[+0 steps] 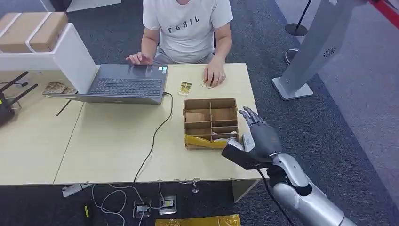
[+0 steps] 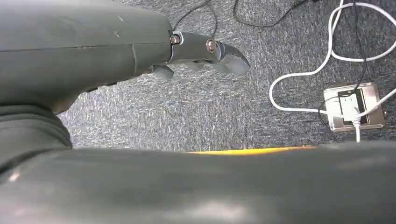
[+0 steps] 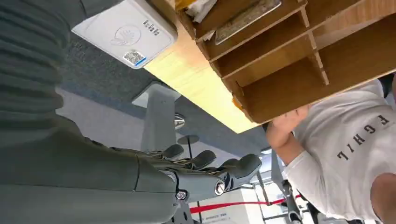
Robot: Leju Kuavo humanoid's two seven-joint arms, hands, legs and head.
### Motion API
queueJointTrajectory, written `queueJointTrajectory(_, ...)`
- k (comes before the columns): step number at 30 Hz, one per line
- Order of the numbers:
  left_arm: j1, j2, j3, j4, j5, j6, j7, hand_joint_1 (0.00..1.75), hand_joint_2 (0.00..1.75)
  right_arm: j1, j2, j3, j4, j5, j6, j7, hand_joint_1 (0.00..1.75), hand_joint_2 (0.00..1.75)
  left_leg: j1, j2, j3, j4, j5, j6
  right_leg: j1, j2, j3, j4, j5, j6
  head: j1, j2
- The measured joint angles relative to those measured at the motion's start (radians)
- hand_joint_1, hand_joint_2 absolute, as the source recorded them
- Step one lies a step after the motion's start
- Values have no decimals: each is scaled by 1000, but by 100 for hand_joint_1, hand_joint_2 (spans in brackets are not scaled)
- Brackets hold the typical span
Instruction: Pass the card to the sensor for recognition and then transmit it.
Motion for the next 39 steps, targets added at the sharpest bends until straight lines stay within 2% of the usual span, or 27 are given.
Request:
queueJointTrajectory(5, 0, -1, 0, 0, 0, 0, 0, 0, 0, -4, 11, 11, 14, 18, -11, -2, 0, 175, 0, 0, 0, 0, 0, 0, 0, 0, 0, 0, 0, 0, 0, 0)
queueJointTrajectory(10, -1, -2, 0, 0, -2, -3, 0, 0, 0, -26, 34, 15, 45, 122, -54, -2, 0, 175, 0, 0, 0, 0, 0, 0, 0, 0, 0, 0, 0, 0, 0, 0)
queueJointTrajectory(18, -1, -5, -1, 0, -3, -7, 0, 0, 0, -27, 80, 18, 106, 287, -74, 11, 0, 175, 0, 0, 0, 0, 0, 0, 0, 0, 0, 0, 0, 0, 0, 0)
queueJointTrajectory(39, -1, -8, -1, 0, 0, -9, 0, 0, 0, -9, 164, 6, 177, 342, -41, 7, 0, 175, 0, 0, 0, 0, 0, 0, 0, 0, 0, 0, 0, 0, 0, 0)
